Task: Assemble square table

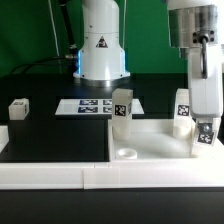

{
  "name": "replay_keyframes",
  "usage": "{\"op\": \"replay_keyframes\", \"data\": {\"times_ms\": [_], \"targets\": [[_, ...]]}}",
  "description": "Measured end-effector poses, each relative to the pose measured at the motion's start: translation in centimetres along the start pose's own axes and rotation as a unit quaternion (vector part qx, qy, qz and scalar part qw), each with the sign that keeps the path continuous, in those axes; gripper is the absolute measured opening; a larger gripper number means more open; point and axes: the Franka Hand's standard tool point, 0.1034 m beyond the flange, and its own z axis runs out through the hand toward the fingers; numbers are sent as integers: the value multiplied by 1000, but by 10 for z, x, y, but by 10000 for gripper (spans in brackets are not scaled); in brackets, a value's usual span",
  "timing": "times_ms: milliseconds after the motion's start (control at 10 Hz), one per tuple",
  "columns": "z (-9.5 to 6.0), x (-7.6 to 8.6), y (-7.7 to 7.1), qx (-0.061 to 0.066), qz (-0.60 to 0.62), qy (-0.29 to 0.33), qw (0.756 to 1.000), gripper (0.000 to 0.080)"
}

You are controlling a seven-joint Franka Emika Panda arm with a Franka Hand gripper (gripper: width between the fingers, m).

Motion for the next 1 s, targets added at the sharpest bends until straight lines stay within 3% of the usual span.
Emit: {"op": "replay_keyframes", "data": {"times_ms": [100, 200, 300, 700, 800, 1000], "targets": [[0, 0, 0, -1, -11, 1, 1000, 313], [-1, 1, 1, -10, -107, 2, 994, 506], [-4, 0, -1, -11, -241, 4, 970, 624], [-3, 1, -2, -11, -393, 3, 919, 648], [-2, 1, -1, -13, -449, 5, 894, 648], [4, 1, 2, -27, -616, 26, 786, 648]]}}
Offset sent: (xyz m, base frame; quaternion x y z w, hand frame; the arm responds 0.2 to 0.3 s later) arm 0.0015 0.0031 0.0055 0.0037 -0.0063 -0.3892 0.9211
